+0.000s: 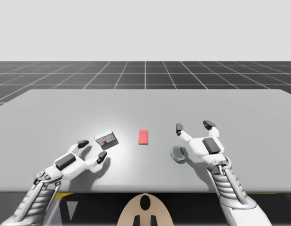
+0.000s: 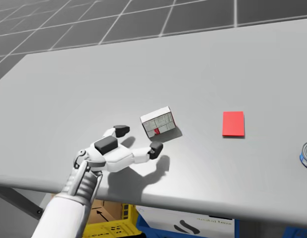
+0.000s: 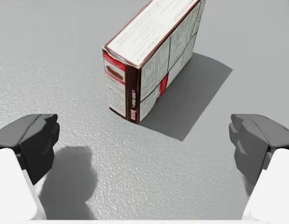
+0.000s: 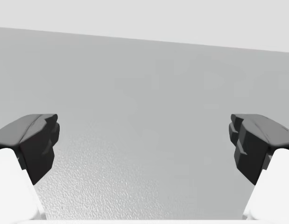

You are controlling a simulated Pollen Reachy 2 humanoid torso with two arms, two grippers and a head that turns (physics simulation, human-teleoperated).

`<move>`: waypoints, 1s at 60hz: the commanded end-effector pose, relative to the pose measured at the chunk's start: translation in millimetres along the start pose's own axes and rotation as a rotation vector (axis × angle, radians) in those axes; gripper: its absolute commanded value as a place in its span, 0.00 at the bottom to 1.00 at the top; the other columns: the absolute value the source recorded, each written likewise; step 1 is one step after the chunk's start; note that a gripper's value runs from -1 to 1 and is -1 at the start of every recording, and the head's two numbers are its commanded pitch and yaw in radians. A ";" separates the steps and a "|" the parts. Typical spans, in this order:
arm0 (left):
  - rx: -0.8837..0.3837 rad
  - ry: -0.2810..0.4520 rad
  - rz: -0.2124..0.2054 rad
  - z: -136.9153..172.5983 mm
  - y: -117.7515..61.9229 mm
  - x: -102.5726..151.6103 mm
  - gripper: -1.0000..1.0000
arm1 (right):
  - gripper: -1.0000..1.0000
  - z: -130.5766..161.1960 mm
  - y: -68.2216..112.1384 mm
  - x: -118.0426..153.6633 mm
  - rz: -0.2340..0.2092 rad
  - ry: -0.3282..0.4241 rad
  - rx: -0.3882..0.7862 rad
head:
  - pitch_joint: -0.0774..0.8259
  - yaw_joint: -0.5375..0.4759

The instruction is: Look at the card. If it is red, pick the object on the left. If it is green, pick the object on the right.

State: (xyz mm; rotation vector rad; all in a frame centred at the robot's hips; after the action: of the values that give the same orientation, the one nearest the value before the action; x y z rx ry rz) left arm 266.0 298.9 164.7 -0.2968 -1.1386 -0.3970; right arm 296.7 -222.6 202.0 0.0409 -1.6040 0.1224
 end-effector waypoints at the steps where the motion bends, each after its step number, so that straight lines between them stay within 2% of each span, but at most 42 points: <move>1: 0.007 -0.013 -0.009 -23.3 -1.0 12.3 0.00 | 0.00 0.3 2.4 -0.5 -0.012 0.001 0.001 | 0.81 0.87; 19: 0.009 -0.003 -0.018 -65.1 -7.2 26.6 0.00 | 0.00 0.7 1.5 0.1 -0.015 0.001 0.002 | 0.81 0.85; 32: 0.020 0.006 -0.026 -73.5 -8.3 22.5 0.00 | 0.00 0.9 1.0 0.9 -0.017 -0.001 0.002 | 0.81 0.85; 33: 0.020 0.007 -0.026 -73.2 -8.4 22.1 0.03 | 0.00 0.9 1.0 0.8 -0.017 -0.001 0.003 | 0.81 0.85; 34: 0.020 0.008 -0.026 -72.9 -8.5 21.6 0.20 | 0.00 0.9 1.0 0.8 -0.016 -0.001 0.003 | 0.81 0.85; 35: 0.022 0.005 -0.030 -71.9 -8.6 20.7 0.70 | 0.00 0.9 1.0 0.9 -0.016 -0.001 0.003 | 0.81 0.85; 36: 0.019 0.005 -0.032 -71.4 -8.8 20.3 0.91 | 0.00 0.9 1.0 0.9 -0.016 -0.001 0.003 | 0.81 0.85; 37: 0.019 0.004 -0.035 -70.9 -8.7 20.1 0.97 | 0.00 0.9 0.9 0.9 -0.016 -0.001 0.003 | 0.81 0.85; 39: 0.017 0.004 -0.036 -70.0 -9.0 19.3 1.00 | 0.00 1.0 1.0 1.1 -0.017 -0.001 0.003 | 0.81 0.85; 54: -0.006 0.008 -0.042 -66.4 -10.2 17.2 1.00 | 0.00 1.0 0.8 1.8 -0.018 -0.003 0.003 | 0.79 0.85; 60: -0.012 0.009 -0.040 -66.0 -10.5 16.9 1.00 | 0.00 0.8 0.6 1.6 -0.017 -0.002 0.002 | 0.73 0.85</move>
State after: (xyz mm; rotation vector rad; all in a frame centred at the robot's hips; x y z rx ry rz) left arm 324.3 259.1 158.7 -0.2756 -1.1503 -0.4374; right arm 296.1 -224.1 204.4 0.0483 -1.6069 0.1193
